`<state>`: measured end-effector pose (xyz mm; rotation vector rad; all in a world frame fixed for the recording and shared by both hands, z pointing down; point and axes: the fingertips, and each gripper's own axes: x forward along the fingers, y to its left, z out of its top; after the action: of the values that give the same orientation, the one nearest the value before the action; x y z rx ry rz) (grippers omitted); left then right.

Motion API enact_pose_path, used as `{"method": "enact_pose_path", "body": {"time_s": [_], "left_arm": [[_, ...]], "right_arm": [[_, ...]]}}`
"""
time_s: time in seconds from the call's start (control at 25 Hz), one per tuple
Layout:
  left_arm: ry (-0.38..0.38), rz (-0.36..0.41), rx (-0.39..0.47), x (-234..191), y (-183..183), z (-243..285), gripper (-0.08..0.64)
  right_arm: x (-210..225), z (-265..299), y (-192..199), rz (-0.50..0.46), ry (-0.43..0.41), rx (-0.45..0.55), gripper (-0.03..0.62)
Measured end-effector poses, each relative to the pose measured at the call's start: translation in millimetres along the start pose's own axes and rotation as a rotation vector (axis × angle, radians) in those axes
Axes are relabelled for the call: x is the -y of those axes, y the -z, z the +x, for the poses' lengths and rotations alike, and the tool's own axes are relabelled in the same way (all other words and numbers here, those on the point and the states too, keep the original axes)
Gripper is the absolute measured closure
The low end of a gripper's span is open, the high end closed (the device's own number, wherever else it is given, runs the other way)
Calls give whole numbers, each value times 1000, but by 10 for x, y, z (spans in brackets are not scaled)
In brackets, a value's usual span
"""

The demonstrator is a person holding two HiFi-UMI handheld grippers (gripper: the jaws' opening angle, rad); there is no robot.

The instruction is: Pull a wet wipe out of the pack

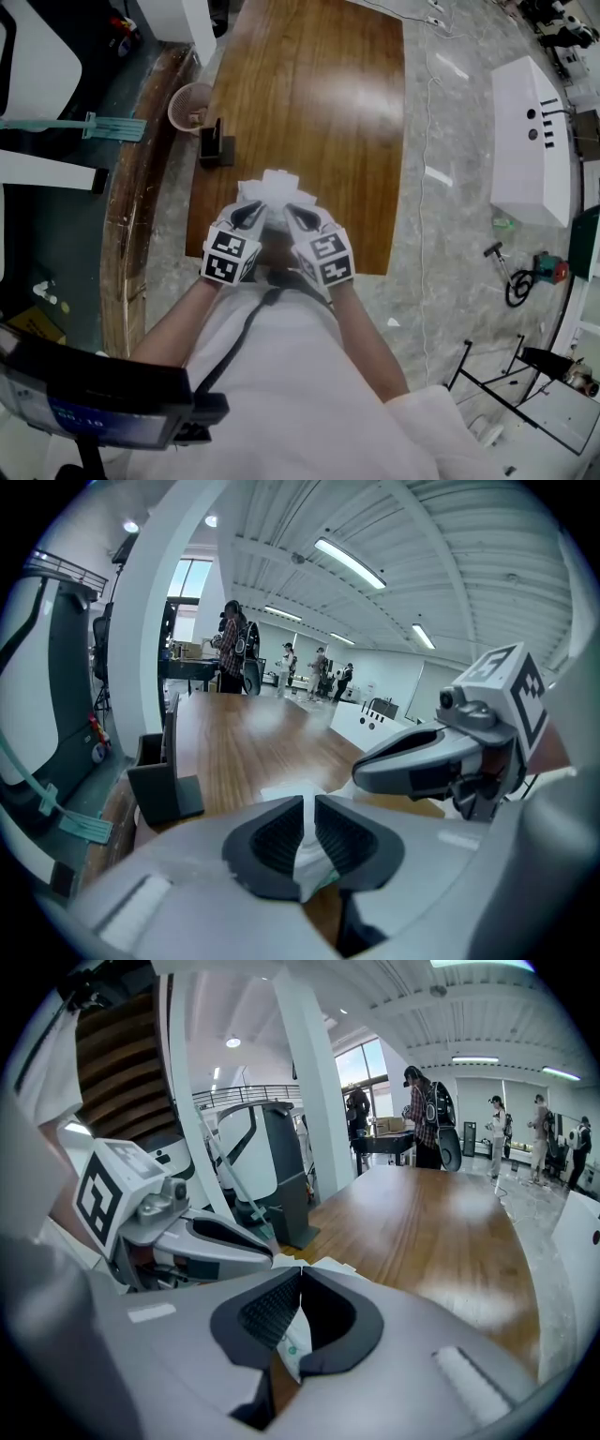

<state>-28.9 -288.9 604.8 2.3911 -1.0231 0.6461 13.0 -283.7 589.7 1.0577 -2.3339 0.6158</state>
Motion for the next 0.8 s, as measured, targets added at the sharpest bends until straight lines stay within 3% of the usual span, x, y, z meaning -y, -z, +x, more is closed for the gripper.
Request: {"method": "enact_pose_path", "body": {"time_s": [0.8], "left_arm": [[-59, 10, 22, 55, -78, -181, 514]], "right_arm": [[73, -580, -372, -11, 44, 176, 581]]}}
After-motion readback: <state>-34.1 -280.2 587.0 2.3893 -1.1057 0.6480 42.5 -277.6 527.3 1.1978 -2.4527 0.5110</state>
